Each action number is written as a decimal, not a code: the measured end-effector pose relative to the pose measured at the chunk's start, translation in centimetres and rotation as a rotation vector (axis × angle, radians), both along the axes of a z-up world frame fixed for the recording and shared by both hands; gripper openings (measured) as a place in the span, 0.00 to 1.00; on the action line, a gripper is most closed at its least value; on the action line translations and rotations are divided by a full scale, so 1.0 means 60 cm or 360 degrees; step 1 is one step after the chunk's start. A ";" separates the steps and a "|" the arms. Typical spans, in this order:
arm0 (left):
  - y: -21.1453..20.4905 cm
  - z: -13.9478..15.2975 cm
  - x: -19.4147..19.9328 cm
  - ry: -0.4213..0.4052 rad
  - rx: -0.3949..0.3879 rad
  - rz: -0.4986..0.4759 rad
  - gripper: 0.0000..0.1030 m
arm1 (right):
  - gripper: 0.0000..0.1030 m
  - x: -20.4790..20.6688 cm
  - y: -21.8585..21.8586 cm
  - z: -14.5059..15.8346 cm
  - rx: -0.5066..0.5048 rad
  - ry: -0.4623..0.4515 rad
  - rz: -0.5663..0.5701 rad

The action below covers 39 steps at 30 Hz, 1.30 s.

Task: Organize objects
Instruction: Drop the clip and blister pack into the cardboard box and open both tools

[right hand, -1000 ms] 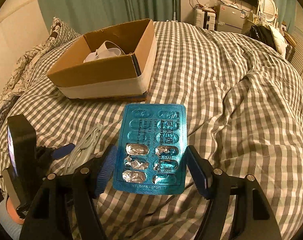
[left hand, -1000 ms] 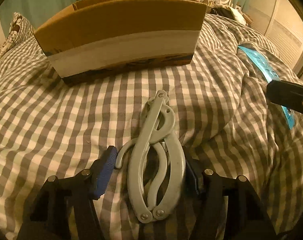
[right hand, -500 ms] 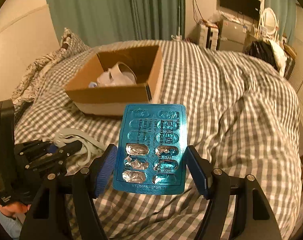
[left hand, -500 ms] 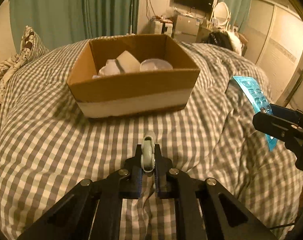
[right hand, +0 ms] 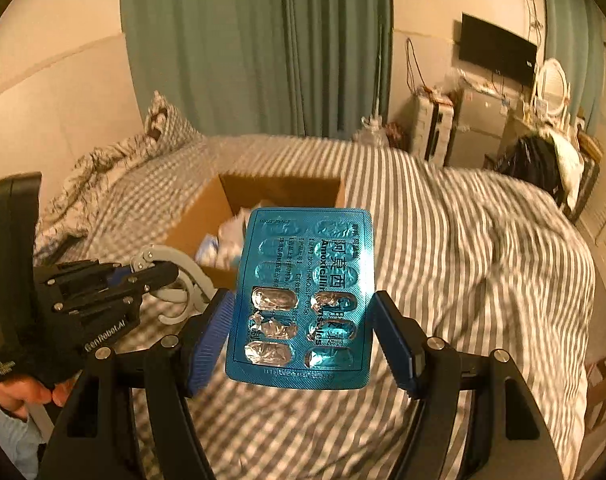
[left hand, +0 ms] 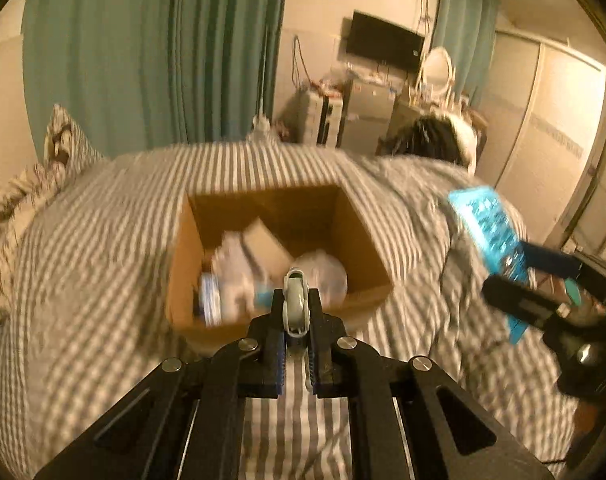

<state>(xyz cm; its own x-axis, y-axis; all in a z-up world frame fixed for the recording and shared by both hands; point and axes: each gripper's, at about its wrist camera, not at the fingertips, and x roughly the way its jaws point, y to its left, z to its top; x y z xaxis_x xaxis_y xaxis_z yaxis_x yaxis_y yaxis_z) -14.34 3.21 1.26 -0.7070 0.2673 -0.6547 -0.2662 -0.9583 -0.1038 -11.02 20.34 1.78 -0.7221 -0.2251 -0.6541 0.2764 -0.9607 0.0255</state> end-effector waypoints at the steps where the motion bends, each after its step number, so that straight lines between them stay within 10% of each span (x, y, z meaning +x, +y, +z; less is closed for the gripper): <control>1: 0.000 0.014 -0.009 0.0029 -0.0007 0.0011 0.08 | 0.67 -0.008 -0.005 0.009 0.0009 0.0020 0.0006; 11: -0.007 0.080 -0.130 0.0157 -0.0028 0.0101 0.08 | 0.67 -0.133 -0.044 0.053 0.0031 0.0089 0.0048; 31: -0.005 -0.039 -0.244 0.0068 -0.0090 0.0145 0.09 | 0.68 -0.289 -0.064 -0.092 0.0002 -0.0112 0.0073; 34: -0.001 -0.045 -0.239 0.0059 -0.0069 0.0137 0.18 | 0.77 -0.282 -0.061 -0.099 0.0007 -0.0095 0.0061; 39: 0.007 -0.043 -0.222 0.0066 -0.0111 0.0155 0.62 | 0.77 -0.264 -0.056 -0.094 0.0031 -0.0094 0.0034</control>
<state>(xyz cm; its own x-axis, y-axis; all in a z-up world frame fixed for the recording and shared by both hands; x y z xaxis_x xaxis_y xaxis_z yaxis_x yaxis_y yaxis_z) -27.65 3.65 -1.31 -0.7541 0.1512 -0.6391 -0.1744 -0.9843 -0.0271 -26.85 16.98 -3.88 -0.6773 -0.2269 -0.6998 0.2952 -0.9551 0.0241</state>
